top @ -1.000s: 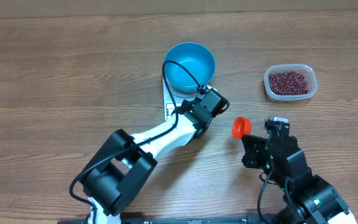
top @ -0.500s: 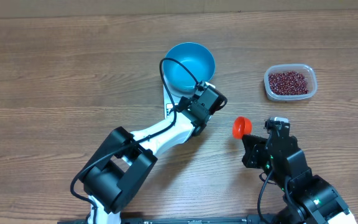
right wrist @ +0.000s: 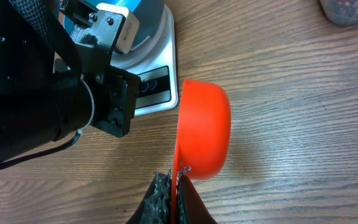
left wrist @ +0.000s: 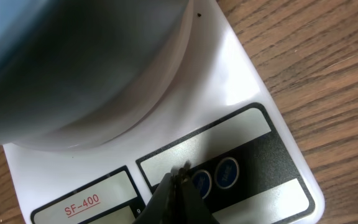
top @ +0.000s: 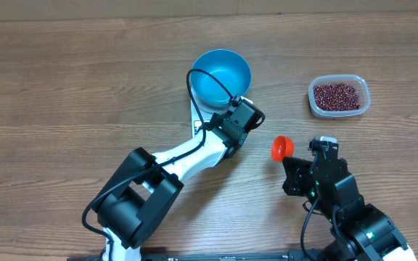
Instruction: Scoop item into bowl and weigh 150g on scale
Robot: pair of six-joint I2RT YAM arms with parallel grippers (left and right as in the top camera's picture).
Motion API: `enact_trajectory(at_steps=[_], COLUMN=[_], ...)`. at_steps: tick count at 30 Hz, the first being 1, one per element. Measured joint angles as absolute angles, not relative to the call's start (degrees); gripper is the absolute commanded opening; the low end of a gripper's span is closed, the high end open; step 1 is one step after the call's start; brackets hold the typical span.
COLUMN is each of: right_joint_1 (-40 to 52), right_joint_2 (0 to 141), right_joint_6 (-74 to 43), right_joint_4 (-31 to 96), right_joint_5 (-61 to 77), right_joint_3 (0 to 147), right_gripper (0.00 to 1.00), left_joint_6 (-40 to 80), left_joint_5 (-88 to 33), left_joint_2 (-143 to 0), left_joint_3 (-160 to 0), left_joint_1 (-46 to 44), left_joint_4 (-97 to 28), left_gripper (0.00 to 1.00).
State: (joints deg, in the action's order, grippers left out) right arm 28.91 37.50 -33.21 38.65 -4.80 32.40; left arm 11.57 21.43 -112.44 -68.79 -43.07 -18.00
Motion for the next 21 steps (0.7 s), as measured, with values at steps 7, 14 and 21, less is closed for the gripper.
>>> enact_trajectory(at_steps=[7, 14, 21], right_joint_1=[28.9, 28.9, 28.9], right_joint_2=[37.5, 37.5, 37.5], right_joint_6=[-33.2, -33.2, -33.2], right_joint_4=[38.6, 38.7, 38.6], right_joint_5=[-4.8, -4.9, -4.9], right_joint_3=[32.4, 32.4, 32.4], right_gripper=[0.04, 0.04, 0.04], left_joint_6=[11.6, 11.6, 11.6], left_joint_5=[21.5, 21.2, 19.7], left_joint_2=[-112.4, -112.4, -112.4], left_joint_3=[-68.8, -68.8, -68.8], left_joint_1=[-43.1, -43.1, -43.1], left_joint_4=[-18.2, -18.7, -19.1], left_gripper=[0.04, 0.04, 0.04])
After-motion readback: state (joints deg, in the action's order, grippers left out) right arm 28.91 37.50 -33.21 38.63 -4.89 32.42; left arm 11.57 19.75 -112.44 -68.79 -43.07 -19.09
